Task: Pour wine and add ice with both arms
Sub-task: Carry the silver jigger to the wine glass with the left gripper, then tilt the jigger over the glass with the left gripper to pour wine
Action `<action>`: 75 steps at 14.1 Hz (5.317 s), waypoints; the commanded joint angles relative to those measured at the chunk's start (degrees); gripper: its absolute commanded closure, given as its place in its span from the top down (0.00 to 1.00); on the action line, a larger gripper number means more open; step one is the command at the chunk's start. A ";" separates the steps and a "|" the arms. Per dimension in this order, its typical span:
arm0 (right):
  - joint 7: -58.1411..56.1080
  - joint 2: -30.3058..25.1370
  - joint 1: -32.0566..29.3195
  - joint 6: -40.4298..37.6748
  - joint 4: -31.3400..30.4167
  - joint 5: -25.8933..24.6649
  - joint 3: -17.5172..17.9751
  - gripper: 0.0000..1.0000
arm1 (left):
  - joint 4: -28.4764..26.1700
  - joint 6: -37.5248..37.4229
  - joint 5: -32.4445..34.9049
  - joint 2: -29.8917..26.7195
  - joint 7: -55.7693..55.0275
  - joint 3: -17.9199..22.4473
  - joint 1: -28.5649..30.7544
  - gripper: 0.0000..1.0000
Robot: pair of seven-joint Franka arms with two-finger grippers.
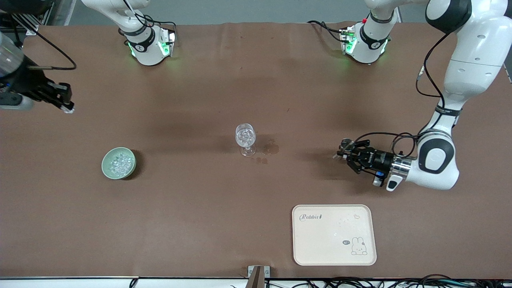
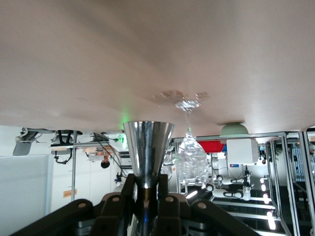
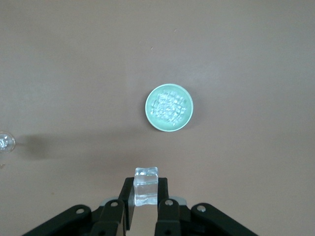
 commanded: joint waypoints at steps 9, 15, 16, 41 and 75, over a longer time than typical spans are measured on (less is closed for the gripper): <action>-6.46 3.70 -0.94 -0.94 2.92 -0.52 -0.45 0.04 | -3.43 21.68 -0.68 -5.71 -20.13 -15.12 -5.67 0.01; -10.06 3.70 -1.11 -0.23 2.13 -0.34 -0.45 0.04 | -4.31 29.24 0.11 -9.85 -27.87 -14.77 -12.71 0.01; -10.06 3.70 -1.11 -0.23 2.13 -0.34 -0.45 0.04 | -4.23 30.39 1.41 -9.94 -29.27 -14.77 -13.33 0.01; -9.89 3.53 -1.37 -2.08 2.04 1.15 -0.53 0.07 | 0.25 35.50 41.15 -10.38 -66.63 -15.12 -23.96 0.00; -9.98 3.70 -1.73 -1.64 2.04 2.21 -0.53 0.08 | 0.87 32.51 53.32 -11.44 -75.61 -15.56 -25.91 0.00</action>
